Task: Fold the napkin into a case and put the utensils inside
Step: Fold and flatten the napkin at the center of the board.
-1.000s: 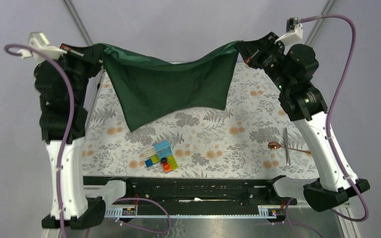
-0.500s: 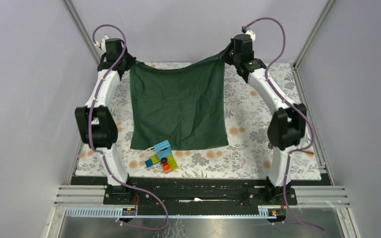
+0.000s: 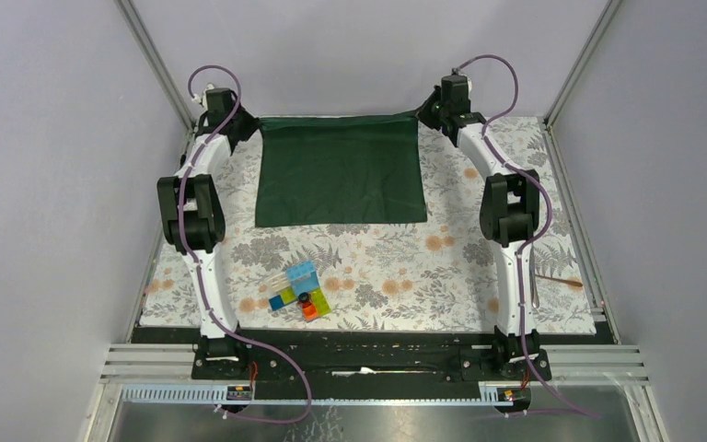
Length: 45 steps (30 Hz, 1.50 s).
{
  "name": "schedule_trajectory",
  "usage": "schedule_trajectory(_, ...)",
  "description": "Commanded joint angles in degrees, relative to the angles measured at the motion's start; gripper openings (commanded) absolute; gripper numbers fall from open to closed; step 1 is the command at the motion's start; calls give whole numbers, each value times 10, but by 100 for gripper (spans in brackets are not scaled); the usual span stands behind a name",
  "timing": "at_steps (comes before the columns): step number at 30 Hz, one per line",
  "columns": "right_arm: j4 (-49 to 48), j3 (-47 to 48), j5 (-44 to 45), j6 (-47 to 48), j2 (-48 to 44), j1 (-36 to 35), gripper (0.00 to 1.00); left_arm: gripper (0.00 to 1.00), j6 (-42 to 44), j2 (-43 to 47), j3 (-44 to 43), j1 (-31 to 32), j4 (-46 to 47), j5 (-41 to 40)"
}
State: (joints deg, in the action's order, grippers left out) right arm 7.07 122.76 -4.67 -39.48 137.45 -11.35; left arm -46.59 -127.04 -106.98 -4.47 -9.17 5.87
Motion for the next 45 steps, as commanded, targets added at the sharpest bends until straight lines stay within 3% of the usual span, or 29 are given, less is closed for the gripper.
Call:
schedule_trajectory(1, 12, 29, -46, -4, -26, -4, 0, 0, 6, 13, 6, -8, 15, 18)
schedule_trajectory(5, 28, -73, -75, -19, -84, -3, 0, 0, 4, 31, 17, -8, -94, 3)
schedule_trajectory(9, 27, -189, -94, -13, -154, -3, 0, 0, 14, 44, 54, -11, -189, 46)
schedule_trajectory(13, 36, -278, -92, 8, -212, -4, 0, 0, 49, 75, 107, -11, -259, 20)
schedule_trajectory(19, 46, -381, -92, 22, -266, -4, 0, 0, 92, 143, 186, -11, -280, 5)
schedule_trajectory(29, 14, -505, -111, 27, -312, -4, 0, 0, 111, 178, 252, -11, -289, 15)
schedule_trajectory(45, -9, -549, -113, 33, -292, -5, 0, 0, 116, 164, 291, -9, -268, -4)
